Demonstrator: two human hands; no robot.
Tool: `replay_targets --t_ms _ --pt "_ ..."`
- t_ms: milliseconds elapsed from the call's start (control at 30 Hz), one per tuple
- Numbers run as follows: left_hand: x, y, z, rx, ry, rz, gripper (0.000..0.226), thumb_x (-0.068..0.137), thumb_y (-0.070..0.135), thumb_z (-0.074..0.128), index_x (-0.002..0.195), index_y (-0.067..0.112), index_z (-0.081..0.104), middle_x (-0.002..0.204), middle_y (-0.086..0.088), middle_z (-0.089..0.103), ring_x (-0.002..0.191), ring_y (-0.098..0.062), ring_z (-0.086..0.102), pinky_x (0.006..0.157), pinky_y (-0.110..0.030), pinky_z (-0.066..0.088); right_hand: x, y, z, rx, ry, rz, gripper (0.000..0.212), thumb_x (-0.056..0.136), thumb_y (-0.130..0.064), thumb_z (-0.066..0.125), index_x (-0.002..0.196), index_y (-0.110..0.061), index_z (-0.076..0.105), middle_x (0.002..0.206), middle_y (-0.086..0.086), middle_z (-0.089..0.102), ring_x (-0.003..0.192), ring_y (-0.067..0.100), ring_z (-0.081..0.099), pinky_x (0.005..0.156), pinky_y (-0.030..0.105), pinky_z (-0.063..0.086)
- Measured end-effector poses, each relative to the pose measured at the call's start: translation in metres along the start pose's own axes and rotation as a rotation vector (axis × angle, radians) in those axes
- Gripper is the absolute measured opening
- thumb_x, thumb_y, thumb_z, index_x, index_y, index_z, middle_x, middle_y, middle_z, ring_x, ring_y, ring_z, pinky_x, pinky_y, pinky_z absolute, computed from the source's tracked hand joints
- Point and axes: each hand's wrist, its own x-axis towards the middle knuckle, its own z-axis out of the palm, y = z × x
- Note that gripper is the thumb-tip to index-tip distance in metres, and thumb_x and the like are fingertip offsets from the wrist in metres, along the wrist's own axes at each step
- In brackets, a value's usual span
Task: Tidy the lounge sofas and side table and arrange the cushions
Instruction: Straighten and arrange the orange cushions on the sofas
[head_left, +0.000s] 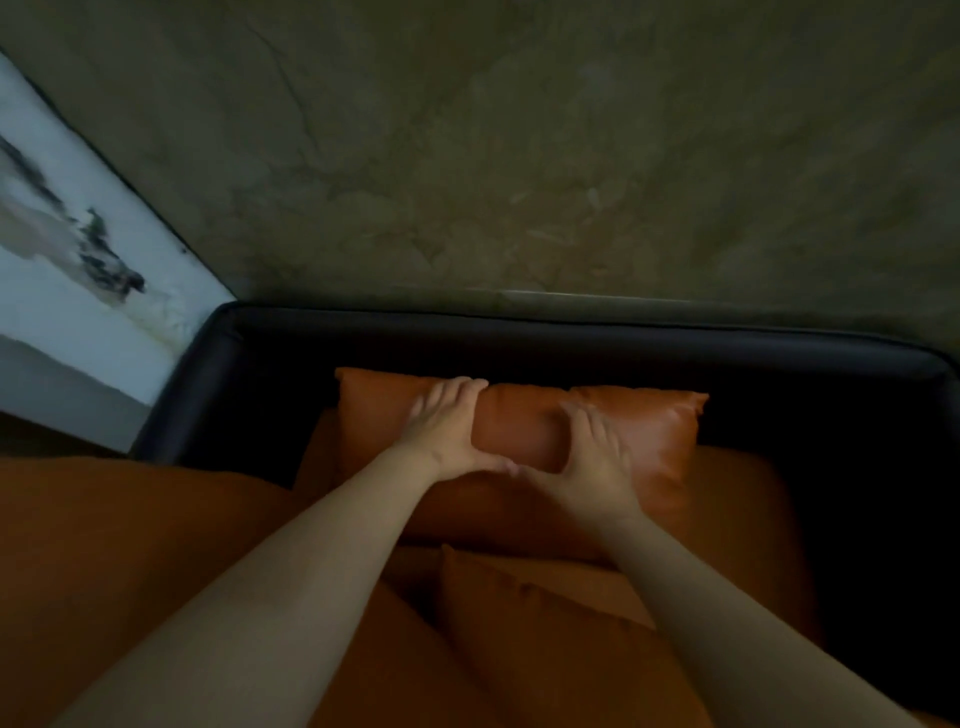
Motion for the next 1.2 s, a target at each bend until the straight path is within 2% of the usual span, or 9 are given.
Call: replay_targets --t_ms 100,200,433,633,900,1033,1100,1200 --pt "0.008 -0.012 -0.005 0.007 -0.065 -0.019 0.11 0.065 0.071 0.071 0.151 0.029 0.017 0.158 0.002 0.016 0.146 -0.02 0.011 0.117 -0.039 0.009 0.016 0.003 0.001 -0.008 -0.012 -0.027 0.088 0.076 -0.054 0.072 0.146 -0.02 0.03 0.156 0.002 0.026 0.148 0.018 0.011 0.12 0.035 0.005" --pt "0.019 -0.021 -0.007 -0.011 -0.096 -0.044 0.108 0.064 0.071 0.071 0.15 0.03 0.019 0.158 0.002 0.017 0.146 -0.02 0.012 0.117 -0.039 0.01 0.034 0.008 -0.001 -0.071 -0.077 -0.019 0.096 0.074 -0.059 0.071 0.149 -0.018 0.027 0.158 0.002 0.021 0.149 0.018 0.007 0.121 0.035 0.001" --pt "0.043 -0.027 0.002 0.024 -0.075 -0.024 0.108 0.061 0.073 0.072 0.148 0.032 0.023 0.151 0.0 0.025 0.142 -0.022 0.018 0.115 -0.036 0.013 0.062 0.014 -0.005 -0.287 -0.167 -0.063 0.1 0.069 -0.066 0.071 0.149 -0.024 0.027 0.153 0.0 0.03 0.143 0.018 0.022 0.116 0.033 0.014" --pt "0.052 -0.032 0.005 0.091 -0.062 0.0 0.11 0.055 0.078 0.07 0.145 0.031 0.03 0.147 0.002 0.035 0.138 -0.02 0.027 0.114 -0.035 0.018 0.077 0.015 0.0 -0.35 -0.148 -0.068 0.095 0.063 -0.075 0.068 0.14 -0.025 0.041 0.138 0.0 0.045 0.131 0.021 0.034 0.109 0.036 0.026" --pt "0.065 -0.027 0.001 0.201 -0.16 -0.001 0.115 0.052 0.084 0.066 0.146 0.028 0.033 0.145 0.002 0.04 0.134 -0.021 0.033 0.113 -0.034 0.022 0.078 0.017 0.001 -0.283 -0.181 -0.036 0.085 0.06 -0.071 0.073 0.125 -0.023 0.047 0.125 0.001 0.054 0.122 0.02 0.044 0.106 0.034 0.029" --pt "0.066 -0.019 -0.003 0.281 -0.205 -0.009 0.112 0.051 0.087 0.063 0.143 0.029 0.038 0.139 0.0 0.043 0.129 -0.022 0.034 0.108 -0.035 0.026 0.082 0.013 -0.005 -0.328 -0.26 -0.055 0.092 0.061 -0.073 0.071 0.135 -0.024 0.045 0.13 0.001 0.05 0.126 0.019 0.042 0.11 0.034 0.025" --pt "0.064 -0.019 -0.004 0.256 -0.186 -0.003 0.105 0.052 0.086 0.063 0.138 0.028 0.045 0.134 0.0 0.045 0.125 -0.021 0.036 0.106 -0.035 0.027 0.082 0.01 -0.008 -0.382 -0.311 -0.056 0.096 0.063 -0.077 0.066 0.141 -0.027 0.043 0.131 0.003 0.047 0.127 0.022 0.038 0.109 0.035 0.025" --pt "0.058 -0.02 -0.004 0.203 -0.158 0.018 0.097 0.055 0.082 0.065 0.132 0.025 0.049 0.132 0.001 0.046 0.124 -0.019 0.038 0.105 -0.035 0.03 0.08 0.006 -0.011 -0.422 -0.341 -0.063 0.092 0.064 -0.08 0.062 0.14 -0.03 0.047 0.129 0.004 0.045 0.125 0.023 0.037 0.107 0.036 0.026"
